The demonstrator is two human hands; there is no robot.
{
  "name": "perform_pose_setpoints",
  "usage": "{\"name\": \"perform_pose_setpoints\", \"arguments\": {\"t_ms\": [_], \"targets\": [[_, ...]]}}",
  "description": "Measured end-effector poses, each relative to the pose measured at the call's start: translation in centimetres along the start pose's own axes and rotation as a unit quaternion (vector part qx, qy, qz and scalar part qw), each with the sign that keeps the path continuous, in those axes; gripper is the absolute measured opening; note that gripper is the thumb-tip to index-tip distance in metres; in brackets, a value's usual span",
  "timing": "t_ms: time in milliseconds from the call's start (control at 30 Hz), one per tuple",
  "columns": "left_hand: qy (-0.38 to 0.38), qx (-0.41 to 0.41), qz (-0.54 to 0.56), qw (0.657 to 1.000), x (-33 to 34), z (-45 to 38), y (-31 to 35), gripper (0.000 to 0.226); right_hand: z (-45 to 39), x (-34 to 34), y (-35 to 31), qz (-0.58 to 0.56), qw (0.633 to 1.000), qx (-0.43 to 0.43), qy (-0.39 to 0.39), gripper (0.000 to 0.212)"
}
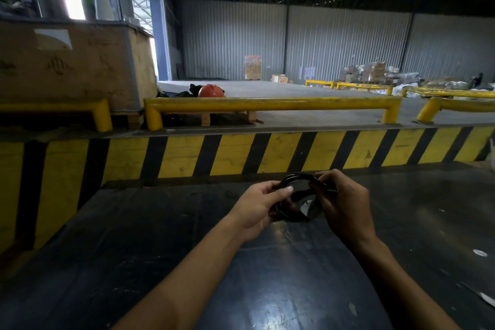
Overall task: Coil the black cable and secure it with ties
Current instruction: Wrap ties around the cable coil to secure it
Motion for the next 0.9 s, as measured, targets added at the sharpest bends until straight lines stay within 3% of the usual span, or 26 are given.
{"name": "perform_pose_setpoints", "arguments": {"t_ms": [100,200,467,600,733,900], "targets": [[0.046,0.016,0.005,0.999,-1.2,-0.5,0.0,0.018,0.6,0.3,1.1,-0.050,0.997,0.054,-0.015,0.005],[0.072,0.030,-0.065,0.995,-2.2,-0.4,-0.1,0.018,0.2,-0.5,0.9,-0.032,0.998,0.044,-0.009,0.005],[0.005,0.074,-0.171,0.983,-0.4,0.3,0.2,0.017,-2.7,-0.6,0.1,0.099,0.994,-0.017,-0.042,0.011],[0.015,0.085,-0.173,0.981,0.0,0.5,0.8,0.018,-1.7,1.4,1.3,-0.006,0.991,0.065,-0.121,0.013],[0.043,0.065,-0.179,0.981,-0.5,0.6,0.4,0.021,-1.2,1.9,2.3,-0.132,0.964,0.152,-0.174,0.010],[-0.020,0.033,-0.191,0.981,0.6,0.8,-0.6,0.017,-0.3,2.7,2.5,-0.162,0.940,0.197,-0.225,0.010]]}}
Point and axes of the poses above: each hand's wrist, its own z-axis away from the middle knuckle, its own x-axis out of the palm, y = z × x, the point moved 8 cm from there along -z, towards the middle knuckle, and after that the axes turned 15 degrees about -z, right-handed, at the moved point
